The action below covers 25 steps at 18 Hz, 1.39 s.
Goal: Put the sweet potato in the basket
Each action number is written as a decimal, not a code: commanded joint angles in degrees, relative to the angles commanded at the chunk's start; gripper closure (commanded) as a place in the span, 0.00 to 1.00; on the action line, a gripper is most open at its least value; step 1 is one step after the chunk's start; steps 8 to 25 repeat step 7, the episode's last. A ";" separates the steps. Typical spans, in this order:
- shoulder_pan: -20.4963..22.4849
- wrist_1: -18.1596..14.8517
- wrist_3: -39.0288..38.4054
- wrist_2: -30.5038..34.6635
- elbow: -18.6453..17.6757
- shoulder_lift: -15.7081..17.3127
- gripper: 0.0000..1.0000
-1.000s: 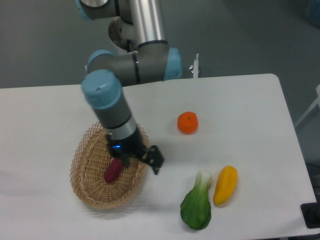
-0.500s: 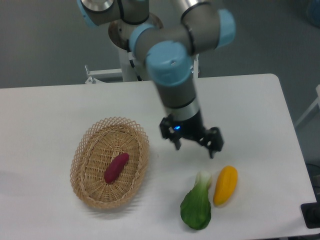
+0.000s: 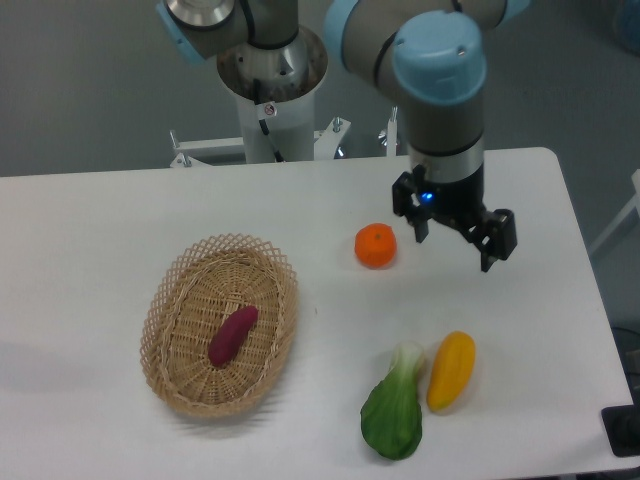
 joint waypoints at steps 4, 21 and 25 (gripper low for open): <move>1.58 0.00 0.00 -2.19 -0.26 0.79 0.00; 2.29 0.18 0.00 -3.16 -0.09 1.14 0.00; 2.29 0.18 0.00 -3.16 -0.09 1.14 0.00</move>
